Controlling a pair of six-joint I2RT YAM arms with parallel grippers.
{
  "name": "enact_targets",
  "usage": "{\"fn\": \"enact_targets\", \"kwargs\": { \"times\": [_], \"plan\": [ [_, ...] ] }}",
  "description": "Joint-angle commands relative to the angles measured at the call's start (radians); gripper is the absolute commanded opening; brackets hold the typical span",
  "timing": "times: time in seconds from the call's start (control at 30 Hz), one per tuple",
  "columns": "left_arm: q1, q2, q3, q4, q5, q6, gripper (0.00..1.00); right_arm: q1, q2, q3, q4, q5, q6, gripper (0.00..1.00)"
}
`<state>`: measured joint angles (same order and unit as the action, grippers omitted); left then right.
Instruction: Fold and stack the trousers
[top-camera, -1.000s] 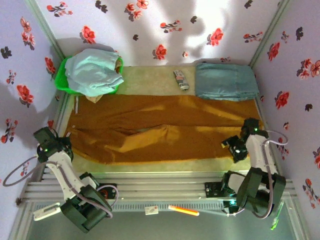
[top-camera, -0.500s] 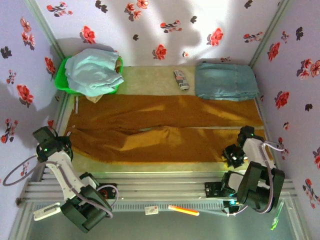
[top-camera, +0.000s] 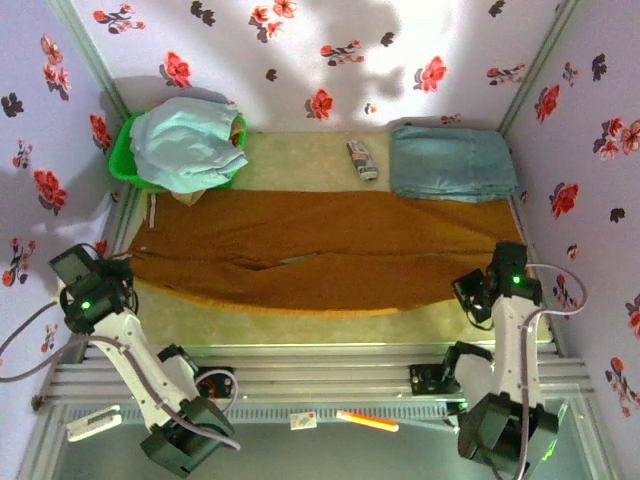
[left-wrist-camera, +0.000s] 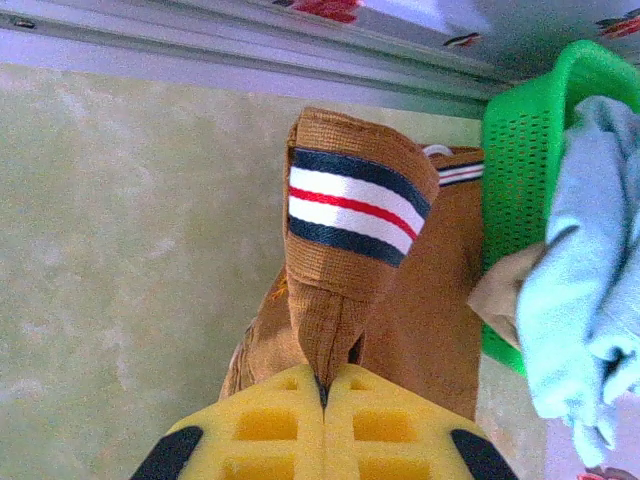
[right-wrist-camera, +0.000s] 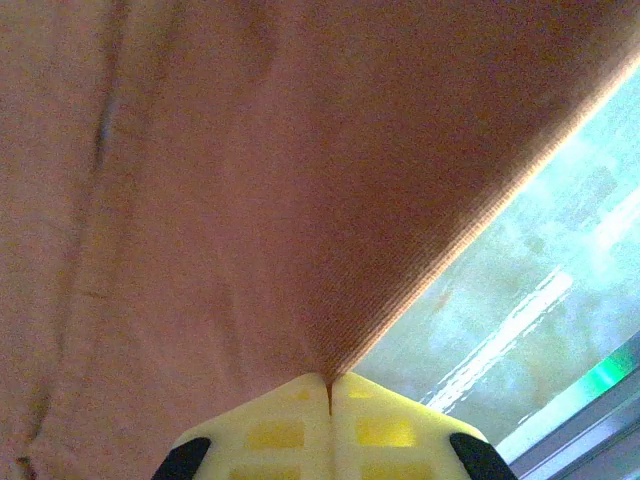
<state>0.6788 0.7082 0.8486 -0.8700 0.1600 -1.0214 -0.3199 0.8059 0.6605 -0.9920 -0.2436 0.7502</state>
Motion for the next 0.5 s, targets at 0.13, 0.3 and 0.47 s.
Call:
{"fn": "enact_targets", "kwargs": {
  "times": [0.13, 0.3, 0.47],
  "plan": [
    [0.010, -0.054, 0.124, -0.159, -0.046, 0.024, 0.00, 0.002, -0.145, 0.087, -0.150, 0.008, -0.071, 0.00],
    [0.010, -0.047, 0.188, -0.215, -0.110, 0.073, 0.00, 0.002, -0.169, 0.079, -0.106, -0.019, -0.068, 0.00],
    [0.010, 0.055, 0.229, -0.115, -0.099, 0.084, 0.00, 0.002, -0.099, 0.161, 0.024, -0.011, -0.077, 0.00]
  ]
}}
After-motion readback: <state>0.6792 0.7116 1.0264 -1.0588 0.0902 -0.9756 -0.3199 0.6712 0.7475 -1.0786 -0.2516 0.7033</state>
